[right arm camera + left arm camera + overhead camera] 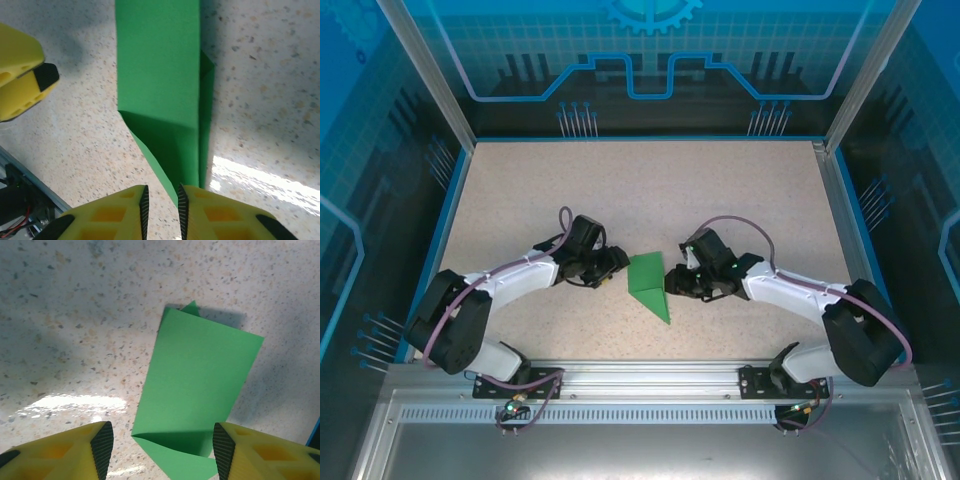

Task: Fold a paper plane with a square sheet of paper (pick it up from the middle)
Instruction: Fold the wing for the fifth time at the center of the table.

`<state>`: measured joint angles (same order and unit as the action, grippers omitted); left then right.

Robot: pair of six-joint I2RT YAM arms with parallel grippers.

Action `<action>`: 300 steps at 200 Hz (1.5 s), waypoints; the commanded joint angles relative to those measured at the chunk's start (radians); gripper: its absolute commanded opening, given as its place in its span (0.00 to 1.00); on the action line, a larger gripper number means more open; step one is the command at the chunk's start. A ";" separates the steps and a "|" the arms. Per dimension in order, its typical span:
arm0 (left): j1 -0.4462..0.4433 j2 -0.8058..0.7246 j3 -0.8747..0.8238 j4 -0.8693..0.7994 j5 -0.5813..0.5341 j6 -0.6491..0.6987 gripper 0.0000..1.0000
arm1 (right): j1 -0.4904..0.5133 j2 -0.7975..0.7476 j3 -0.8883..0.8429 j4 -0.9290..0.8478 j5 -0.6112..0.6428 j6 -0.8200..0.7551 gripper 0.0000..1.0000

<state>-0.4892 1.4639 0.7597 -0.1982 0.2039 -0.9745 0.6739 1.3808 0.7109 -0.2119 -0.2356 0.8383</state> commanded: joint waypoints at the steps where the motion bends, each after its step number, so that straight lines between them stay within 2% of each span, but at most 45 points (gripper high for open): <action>1: -0.001 0.012 -0.011 0.051 0.022 -0.040 0.58 | 0.024 0.021 0.014 0.071 -0.026 -0.002 0.23; 12: 0.000 0.018 -0.016 0.063 0.025 -0.052 0.58 | 0.025 0.049 0.013 0.092 -0.057 0.005 0.22; 25: 0.000 0.025 -0.019 0.070 0.033 -0.064 0.58 | 0.027 0.076 0.021 0.102 -0.083 0.009 0.17; 46: 0.000 0.023 -0.022 0.066 0.039 -0.062 0.58 | 0.043 0.078 0.008 0.152 -0.093 0.013 0.19; 68: 0.000 0.024 -0.026 0.065 0.032 -0.059 0.59 | 0.044 0.121 0.044 0.133 -0.122 -0.007 0.17; 85: 0.000 0.037 -0.020 0.072 0.041 -0.057 0.59 | 0.040 0.144 0.051 0.113 -0.094 -0.012 0.17; 97: 0.000 0.051 -0.014 0.078 0.051 -0.060 0.59 | 0.024 0.162 0.038 0.120 -0.082 -0.011 0.17; 132: -0.001 0.079 0.012 0.078 0.077 -0.044 0.59 | -0.034 0.220 -0.009 0.195 -0.159 -0.008 0.17; 194: -0.003 0.132 0.056 0.080 0.100 -0.038 0.60 | -0.099 0.295 -0.089 0.264 -0.179 -0.007 0.18; 256: -0.003 0.185 0.084 0.071 0.113 -0.045 0.63 | -0.139 0.304 -0.142 0.297 -0.196 0.005 0.14; 300: -0.004 0.208 0.089 0.078 0.119 -0.047 0.64 | -0.142 0.210 -0.115 0.248 -0.215 -0.012 0.17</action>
<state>-0.4892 1.6604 0.8227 -0.1211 0.2943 -1.0206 0.5491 1.6409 0.5999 0.1299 -0.4831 0.8455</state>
